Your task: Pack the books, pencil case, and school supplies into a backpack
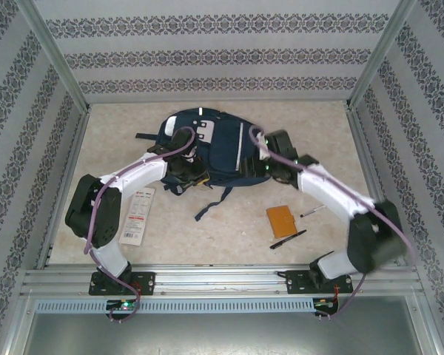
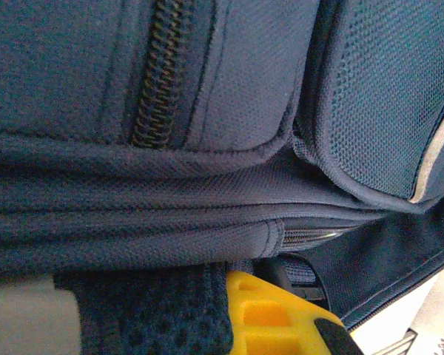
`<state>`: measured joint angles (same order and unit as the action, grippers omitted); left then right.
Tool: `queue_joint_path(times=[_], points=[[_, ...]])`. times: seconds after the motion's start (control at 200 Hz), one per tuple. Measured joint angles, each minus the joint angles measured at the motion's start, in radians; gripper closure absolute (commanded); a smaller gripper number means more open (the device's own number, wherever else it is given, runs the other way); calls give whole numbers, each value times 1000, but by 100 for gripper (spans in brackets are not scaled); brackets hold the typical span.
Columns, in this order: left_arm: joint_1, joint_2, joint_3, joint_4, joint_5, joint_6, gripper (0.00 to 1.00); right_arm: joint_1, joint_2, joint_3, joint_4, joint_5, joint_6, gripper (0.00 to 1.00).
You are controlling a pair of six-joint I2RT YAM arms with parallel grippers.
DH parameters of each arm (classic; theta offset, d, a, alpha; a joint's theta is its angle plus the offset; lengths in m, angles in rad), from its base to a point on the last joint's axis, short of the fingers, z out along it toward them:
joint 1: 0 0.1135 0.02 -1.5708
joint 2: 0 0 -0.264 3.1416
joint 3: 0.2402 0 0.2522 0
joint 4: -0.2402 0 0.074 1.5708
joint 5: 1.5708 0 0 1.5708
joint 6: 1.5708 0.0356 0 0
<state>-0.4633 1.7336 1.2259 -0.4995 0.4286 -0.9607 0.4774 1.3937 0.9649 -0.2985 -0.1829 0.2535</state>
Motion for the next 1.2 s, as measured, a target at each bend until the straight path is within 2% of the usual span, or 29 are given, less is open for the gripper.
queue_joint_path(times=[0.15,0.225,0.3,0.53,0.729,0.959,1.199], points=[[-9,3,2,8,25,-44,100,197,-188,-234,161,-89,-187,29],[-18,3,1,20,40,-71,100,295,-216,-379,330,-92,-305,36],[-26,3,-1,44,68,-105,100,352,-195,-501,521,-86,-389,41],[-53,-8,-8,82,94,-164,100,333,-6,-556,950,19,-562,45],[-59,-39,-58,131,95,-203,100,285,100,-568,1172,59,-610,51],[-59,-40,-71,148,91,-231,100,275,174,-599,1314,63,-616,66],[-59,-40,-69,149,92,-244,100,278,174,-659,1362,16,-616,67]])
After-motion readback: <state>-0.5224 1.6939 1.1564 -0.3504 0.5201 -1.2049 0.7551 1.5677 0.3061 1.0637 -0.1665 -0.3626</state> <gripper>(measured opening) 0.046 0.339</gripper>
